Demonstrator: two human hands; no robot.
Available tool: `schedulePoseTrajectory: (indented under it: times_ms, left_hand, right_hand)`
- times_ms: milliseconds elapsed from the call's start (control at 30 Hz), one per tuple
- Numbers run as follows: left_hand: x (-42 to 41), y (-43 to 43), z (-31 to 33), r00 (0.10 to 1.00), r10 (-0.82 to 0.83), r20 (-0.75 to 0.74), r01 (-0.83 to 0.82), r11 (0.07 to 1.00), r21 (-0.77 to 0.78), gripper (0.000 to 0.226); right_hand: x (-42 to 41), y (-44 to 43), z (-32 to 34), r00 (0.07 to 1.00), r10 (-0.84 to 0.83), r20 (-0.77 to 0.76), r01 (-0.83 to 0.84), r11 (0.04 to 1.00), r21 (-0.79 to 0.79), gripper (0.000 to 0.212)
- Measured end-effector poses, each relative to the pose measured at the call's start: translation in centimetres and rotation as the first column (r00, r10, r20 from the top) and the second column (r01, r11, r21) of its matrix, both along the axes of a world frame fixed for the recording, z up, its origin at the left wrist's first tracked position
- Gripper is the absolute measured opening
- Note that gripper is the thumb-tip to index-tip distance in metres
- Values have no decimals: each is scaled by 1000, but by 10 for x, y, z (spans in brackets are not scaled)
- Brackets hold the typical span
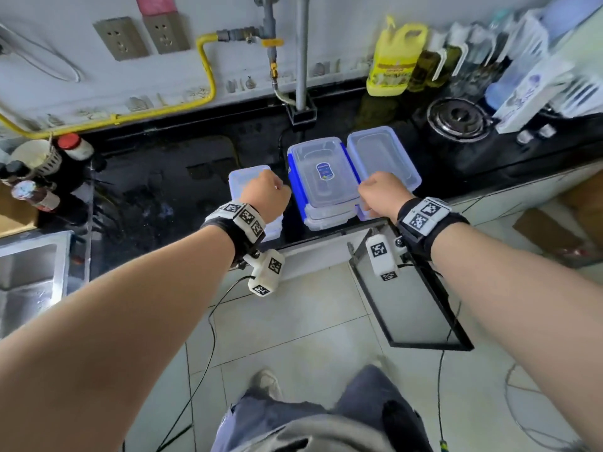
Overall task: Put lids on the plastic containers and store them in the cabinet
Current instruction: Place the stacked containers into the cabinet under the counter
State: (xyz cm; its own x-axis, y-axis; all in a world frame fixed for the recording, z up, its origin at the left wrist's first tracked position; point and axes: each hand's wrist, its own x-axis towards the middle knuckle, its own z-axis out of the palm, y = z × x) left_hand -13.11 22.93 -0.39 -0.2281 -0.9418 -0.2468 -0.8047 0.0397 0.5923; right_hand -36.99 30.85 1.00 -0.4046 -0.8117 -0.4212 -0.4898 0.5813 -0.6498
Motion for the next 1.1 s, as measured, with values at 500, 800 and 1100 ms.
schedulePoseTrajectory:
  times_ms: [500, 800, 1100]
  left_hand:
    - [-166, 90, -28, 958, 255, -134, -169, 875, 454, 50]
    - [-191, 106, -58, 867, 472, -162, -302, 754, 583, 60]
    - [-237, 105, -83, 683, 671, -288, -240, 578, 780, 109]
  right_hand:
    - [-174, 7, -84, 917, -179, 356, 118, 975, 187, 97]
    - [-176, -19, -104, 794, -200, 575, 117, 977, 178, 58]
    - [-206, 25, -97, 716, -232, 659, -2, 942, 334, 49]
